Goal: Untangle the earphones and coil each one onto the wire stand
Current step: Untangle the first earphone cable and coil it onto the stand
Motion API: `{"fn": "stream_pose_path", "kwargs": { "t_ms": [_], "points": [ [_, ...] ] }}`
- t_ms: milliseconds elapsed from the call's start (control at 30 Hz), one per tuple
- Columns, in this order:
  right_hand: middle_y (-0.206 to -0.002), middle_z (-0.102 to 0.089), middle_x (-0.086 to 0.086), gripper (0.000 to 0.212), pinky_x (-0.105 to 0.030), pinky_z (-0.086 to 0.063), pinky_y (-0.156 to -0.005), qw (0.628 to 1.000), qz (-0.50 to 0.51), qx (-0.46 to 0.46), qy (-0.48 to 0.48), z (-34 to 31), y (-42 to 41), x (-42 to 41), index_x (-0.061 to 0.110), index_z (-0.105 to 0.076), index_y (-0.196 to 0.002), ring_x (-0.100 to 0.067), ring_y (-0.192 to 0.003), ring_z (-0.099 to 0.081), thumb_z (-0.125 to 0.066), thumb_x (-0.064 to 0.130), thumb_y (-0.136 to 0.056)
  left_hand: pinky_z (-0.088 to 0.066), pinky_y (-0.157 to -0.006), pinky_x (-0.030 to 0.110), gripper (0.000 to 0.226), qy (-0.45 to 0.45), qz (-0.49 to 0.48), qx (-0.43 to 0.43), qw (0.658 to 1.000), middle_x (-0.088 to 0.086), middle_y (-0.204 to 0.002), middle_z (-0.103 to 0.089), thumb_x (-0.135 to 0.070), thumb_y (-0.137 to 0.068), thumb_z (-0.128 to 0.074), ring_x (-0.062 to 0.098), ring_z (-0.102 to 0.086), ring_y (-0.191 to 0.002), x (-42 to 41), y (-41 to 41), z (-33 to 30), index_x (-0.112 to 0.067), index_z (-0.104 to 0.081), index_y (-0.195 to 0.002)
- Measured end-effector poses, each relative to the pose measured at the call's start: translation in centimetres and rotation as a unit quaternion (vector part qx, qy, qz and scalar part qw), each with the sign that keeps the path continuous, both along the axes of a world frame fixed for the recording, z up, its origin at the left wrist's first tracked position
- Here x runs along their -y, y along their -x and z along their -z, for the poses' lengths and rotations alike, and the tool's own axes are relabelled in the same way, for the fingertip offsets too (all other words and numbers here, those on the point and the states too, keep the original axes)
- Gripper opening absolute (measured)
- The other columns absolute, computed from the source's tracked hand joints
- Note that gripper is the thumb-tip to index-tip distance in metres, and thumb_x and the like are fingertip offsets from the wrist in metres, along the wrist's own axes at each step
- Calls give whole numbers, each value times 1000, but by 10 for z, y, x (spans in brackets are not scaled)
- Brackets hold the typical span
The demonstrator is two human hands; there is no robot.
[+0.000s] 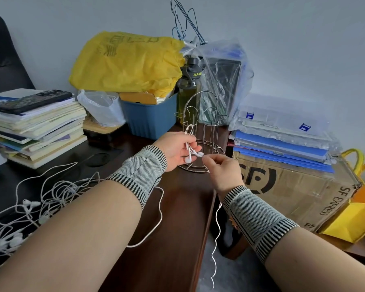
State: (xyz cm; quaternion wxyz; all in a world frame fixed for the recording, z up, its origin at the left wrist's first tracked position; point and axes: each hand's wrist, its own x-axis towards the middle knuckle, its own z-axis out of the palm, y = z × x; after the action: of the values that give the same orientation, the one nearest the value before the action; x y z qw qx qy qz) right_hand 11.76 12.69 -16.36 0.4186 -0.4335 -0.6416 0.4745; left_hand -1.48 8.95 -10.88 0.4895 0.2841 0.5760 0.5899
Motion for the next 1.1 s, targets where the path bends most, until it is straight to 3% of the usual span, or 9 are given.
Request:
{"fn": "stream_pose_path", "kwargs": {
  "t_ms": [133, 200, 300, 400, 467, 567, 767, 933, 1100],
  "points": [
    [-50, -57, 15, 10, -23, -38, -49, 998, -31, -55, 11, 6, 3, 3, 19, -70, -82, -7, -48, -46, -65, 16, -89, -57, -53, 29, 1, -14, -21, 87, 996, 5, -71, -54, -6, -96, -54, 13, -69, -58, 1, -1, 1, -6, -55, -95],
    [-64, -69, 10, 20, -24, -50, -61, 996, -41, -64, -52, 4, 3, 6, 26, -70, -77, -12, -61, -61, -64, 13, -90, -49, -46, 23, 4, -15, -27, 90, 995, 4, -71, -53, -5, -95, -55, 11, -66, -53, 2, -2, 1, -7, -55, -92],
    [-80, -73, 8, 32, -20, -52, -75, 986, -51, -36, -153, 2, 2, 9, 33, -69, -80, -13, -78, -68, -59, 5, -91, -48, -45, 25, 9, -19, -7, 40, 999, 9, -74, -57, 1, -93, -55, 16, -65, -58, 3, -1, 1, -7, -56, -88],
    [-71, -70, 9, 24, -20, -48, -58, 980, -55, 22, -188, 4, -1, 8, 28, -70, -91, -6, -57, -60, -56, 9, -93, -50, -51, 29, 12, 4, 25, -49, 998, 11, -74, -63, 4, -90, -58, 19, -65, -62, 7, -1, 2, -8, -59, -88],
    [-57, -57, 13, 18, -20, -39, -51, 980, -35, 51, -190, 5, -3, 7, 24, -69, -96, -4, -44, -46, -57, 12, -93, -51, -56, 27, 11, 20, 36, -90, 995, 9, -79, -67, 2, -91, -59, 15, -68, -66, 9, 2, 4, -9, -61, -89],
    [-57, -51, 16, 15, -20, -38, -59, 982, -10, 68, -177, 6, -5, 3, 17, -69, -103, 0, -47, -44, -57, 16, -93, -53, -64, 27, 11, 32, 23, -147, 988, 6, -80, -68, -2, -90, -60, 11, -66, -66, 10, 9, 8, -9, -66, -96],
    [-58, -56, 16, 14, -17, -39, -57, 980, -7, 101, -173, 3, -7, 5, 17, -72, -87, 1, -53, -49, -59, 19, -92, -50, -67, 34, 56, -17, -58, -184, 981, 8, -87, -60, 0, -86, -56, 13, -55, -61, 1, 14, 8, -16, -44, -138],
    [-69, -66, 7, 16, -24, -51, -69, 981, -4, 126, -150, 2, -12, 4, 17, -70, -82, -9, -67, -62, -58, 21, -92, -44, -71, 37, 52, -24, -41, -125, 991, 10, -80, -57, 4, -86, -56, 14, -49, -54, -7, 7, 4, -17, -51, -133],
    [-61, -61, 13, 17, -20, -45, -60, 980, -2, 126, -154, -3, -20, 5, 20, -69, -76, -2, -58, -55, -61, 28, -90, -50, -69, 34, 43, -16, -36, -113, 993, 9, -82, -60, 4, -85, -62, 13, -51, -57, -4, 6, 5, -13, -57, -124]
  ]
}}
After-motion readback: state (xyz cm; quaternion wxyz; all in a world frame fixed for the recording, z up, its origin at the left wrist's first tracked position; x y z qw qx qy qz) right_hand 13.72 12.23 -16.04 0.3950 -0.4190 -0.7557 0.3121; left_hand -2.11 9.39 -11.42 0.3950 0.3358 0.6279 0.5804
